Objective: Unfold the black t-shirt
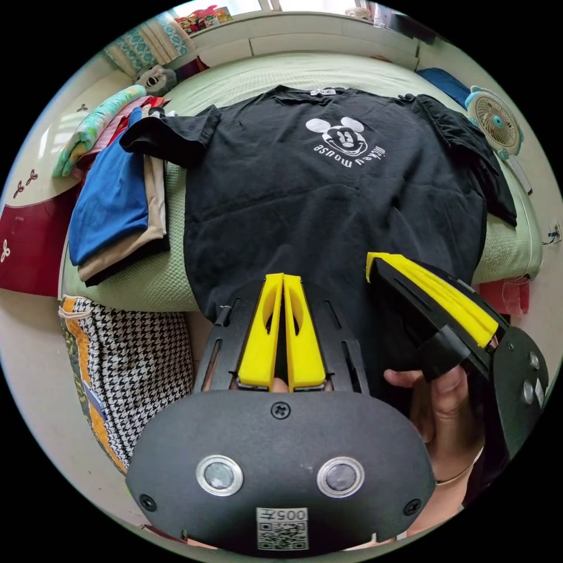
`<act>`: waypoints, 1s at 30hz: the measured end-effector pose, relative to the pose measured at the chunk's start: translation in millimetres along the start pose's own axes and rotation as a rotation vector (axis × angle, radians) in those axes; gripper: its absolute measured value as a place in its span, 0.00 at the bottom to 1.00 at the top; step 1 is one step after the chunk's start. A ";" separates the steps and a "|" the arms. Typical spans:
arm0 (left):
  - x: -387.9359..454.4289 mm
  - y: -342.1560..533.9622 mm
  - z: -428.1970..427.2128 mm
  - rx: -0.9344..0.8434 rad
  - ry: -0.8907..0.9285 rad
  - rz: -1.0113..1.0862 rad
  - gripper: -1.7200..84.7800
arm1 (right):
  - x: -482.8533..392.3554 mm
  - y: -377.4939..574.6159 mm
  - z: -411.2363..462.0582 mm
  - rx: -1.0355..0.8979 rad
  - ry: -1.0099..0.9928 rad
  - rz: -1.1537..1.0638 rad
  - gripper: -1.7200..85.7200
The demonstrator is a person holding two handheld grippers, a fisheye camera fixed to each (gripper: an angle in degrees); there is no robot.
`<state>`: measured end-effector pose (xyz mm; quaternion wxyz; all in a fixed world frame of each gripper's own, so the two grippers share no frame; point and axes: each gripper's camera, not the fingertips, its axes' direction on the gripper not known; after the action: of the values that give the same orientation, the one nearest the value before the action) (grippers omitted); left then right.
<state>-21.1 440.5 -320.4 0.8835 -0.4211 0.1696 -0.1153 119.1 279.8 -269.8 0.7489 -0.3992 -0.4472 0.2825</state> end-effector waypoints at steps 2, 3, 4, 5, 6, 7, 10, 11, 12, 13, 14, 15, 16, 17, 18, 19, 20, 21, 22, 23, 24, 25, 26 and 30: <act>-6.0 0.9 -1.2 -0.002 0.015 0.001 0.02 | -0.5 0.5 -0.5 0.004 -0.007 0.001 0.01; -8.5 1.3 -1.7 0.000 0.025 -0.001 0.02 | -1.3 0.9 -0.7 0.006 -0.010 0.001 0.00; -14.2 2.4 -3.1 0.007 0.047 -0.008 0.02 | -1.9 1.2 -0.9 0.007 -0.011 0.001 0.00; -20.2 3.6 -4.6 0.016 0.069 -0.015 0.02 | -3.2 1.7 -1.2 0.011 -0.013 0.000 0.00; -23.2 4.2 -5.4 0.021 0.077 -0.019 0.02 | -5.0 2.3 -1.4 0.015 -0.012 0.000 0.01; -28.9 5.5 -7.0 0.032 0.091 -0.026 0.02 | -6.0 2.5 -1.4 0.017 -0.012 -0.001 0.01; -40.7 6.8 -9.3 0.045 0.114 -0.033 0.02 | -12.1 4.4 -2.0 0.029 -0.003 -0.009 0.01; -45.0 6.1 -9.3 0.041 0.119 -0.035 0.02 | -14.8 5.0 -2.2 0.033 0.006 -0.014 0.01; -47.1 5.6 -9.2 0.039 0.122 -0.035 0.02 | -17.7 5.5 -2.2 0.036 0.013 -0.020 0.01; -50.9 4.4 -8.9 0.033 0.130 -0.033 0.02 | -19.1 5.6 -2.2 0.038 0.016 -0.024 0.01; -54.6 3.3 -8.7 0.028 0.140 -0.031 0.02 | -21.8 5.5 -1.9 0.038 0.023 -0.031 0.01; -56.5 2.8 -8.7 0.026 0.145 -0.030 0.02 | -24.1 5.2 -1.4 0.037 0.031 -0.036 0.01; -60.5 2.2 -9.0 0.024 0.158 -0.026 0.02 | -25.2 4.9 -1.1 0.036 0.034 -0.039 0.01; -64.9 2.2 -9.8 0.028 0.175 -0.024 0.02 | -27.3 4.4 -0.5 0.032 0.038 -0.046 0.01; -67.2 2.3 -10.3 0.030 0.182 -0.024 0.02 | -29.0 3.9 0.1 0.027 0.038 -0.053 0.01; -71.9 2.5 -11.2 0.035 0.196 -0.026 0.02 | -29.7 3.7 0.2 0.026 0.037 -0.055 0.01; -76.6 2.8 -12.0 0.039 0.208 -0.029 0.02 | -30.8 3.7 0.0 0.026 0.035 -0.060 0.01; -79.1 2.9 -12.5 0.041 0.213 -0.030 0.02 | -31.9 4.1 -0.6 0.028 0.031 -0.063 0.01; -83.5 3.1 -13.3 0.045 0.223 -0.031 0.02 | -32.5 4.4 -0.9 0.030 0.030 -0.065 0.01; -87.8 3.1 -14.0 0.047 0.232 -0.030 0.02 | -34.1 5.2 -1.6 0.033 0.029 -0.070 0.01; -90.0 3.1 -14.3 0.047 0.236 -0.028 0.02 | -36.1 6.4 -2.5 0.038 0.025 -0.078 0.01; -94.4 3.0 -14.9 0.048 0.245 -0.024 0.02 | -37.0 7.0 -3.0 0.042 0.022 -0.081 0.01; -99.6 2.9 -15.7 0.051 0.257 -0.023 0.02 | -39.2 8.2 -4.1 0.052 0.017 -0.088 0.01; -117.9 3.0 -17.9 0.059 0.304 -0.031 0.02 | -50.1 9.0 -4.1 0.049 0.004 -0.127 0.01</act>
<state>-136.0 470.6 -309.4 0.8578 -0.3751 0.2916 -0.1962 100.1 244.0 -300.8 0.7757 -0.3520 -0.4633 0.2446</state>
